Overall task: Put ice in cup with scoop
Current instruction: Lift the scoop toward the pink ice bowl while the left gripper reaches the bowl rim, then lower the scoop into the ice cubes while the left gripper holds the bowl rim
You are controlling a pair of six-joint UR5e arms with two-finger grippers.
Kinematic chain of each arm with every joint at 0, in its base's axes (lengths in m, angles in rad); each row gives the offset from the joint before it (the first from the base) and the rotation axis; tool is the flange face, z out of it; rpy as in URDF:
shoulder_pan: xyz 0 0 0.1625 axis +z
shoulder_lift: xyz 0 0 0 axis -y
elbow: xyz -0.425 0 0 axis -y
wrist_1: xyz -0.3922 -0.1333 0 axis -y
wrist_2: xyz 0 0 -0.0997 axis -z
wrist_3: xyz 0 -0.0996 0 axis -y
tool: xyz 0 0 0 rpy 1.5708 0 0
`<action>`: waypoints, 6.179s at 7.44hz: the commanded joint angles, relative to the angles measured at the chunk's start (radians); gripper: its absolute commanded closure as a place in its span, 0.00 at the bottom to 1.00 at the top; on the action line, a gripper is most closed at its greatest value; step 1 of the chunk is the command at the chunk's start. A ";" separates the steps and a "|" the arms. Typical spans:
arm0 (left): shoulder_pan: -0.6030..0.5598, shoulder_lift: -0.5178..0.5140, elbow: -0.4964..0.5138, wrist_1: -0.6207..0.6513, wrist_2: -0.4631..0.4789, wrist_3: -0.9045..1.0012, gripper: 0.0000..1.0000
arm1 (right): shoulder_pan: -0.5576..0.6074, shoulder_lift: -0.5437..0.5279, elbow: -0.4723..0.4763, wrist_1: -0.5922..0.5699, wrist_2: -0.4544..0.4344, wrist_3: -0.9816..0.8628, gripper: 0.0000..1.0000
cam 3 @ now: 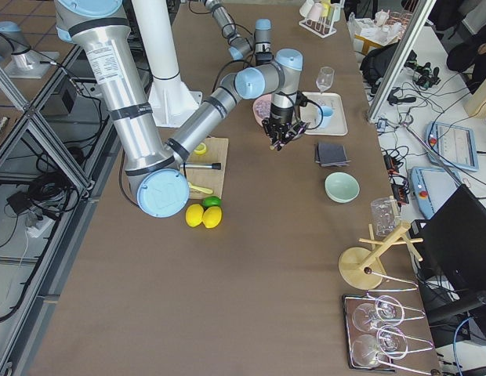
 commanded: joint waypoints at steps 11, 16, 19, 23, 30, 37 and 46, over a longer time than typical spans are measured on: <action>0.009 -0.224 0.328 -0.319 0.090 -0.117 0.01 | -0.210 0.566 -0.363 -0.554 -0.358 -0.496 1.00; 0.029 -0.246 0.328 -0.294 0.090 -0.117 0.01 | -0.281 0.579 -0.394 -0.599 -0.379 -0.443 1.00; 0.032 -0.248 0.328 -0.291 0.090 -0.117 0.01 | -0.307 0.596 -0.435 -0.593 -0.381 -0.383 1.00; 0.038 -0.248 0.327 -0.291 0.090 -0.116 0.01 | -0.313 0.616 -0.506 -0.551 -0.378 -0.377 1.00; 0.040 -0.248 0.319 -0.294 0.090 -0.116 0.01 | -0.320 0.668 -0.611 -0.512 -0.375 -0.361 1.00; 0.041 -0.246 0.319 -0.294 0.088 -0.114 0.01 | -0.339 0.682 -0.662 -0.423 -0.364 -0.286 1.00; 0.025 -0.252 0.327 -0.235 0.090 -0.116 0.01 | -0.346 0.603 -0.558 -0.329 -0.316 -0.174 1.00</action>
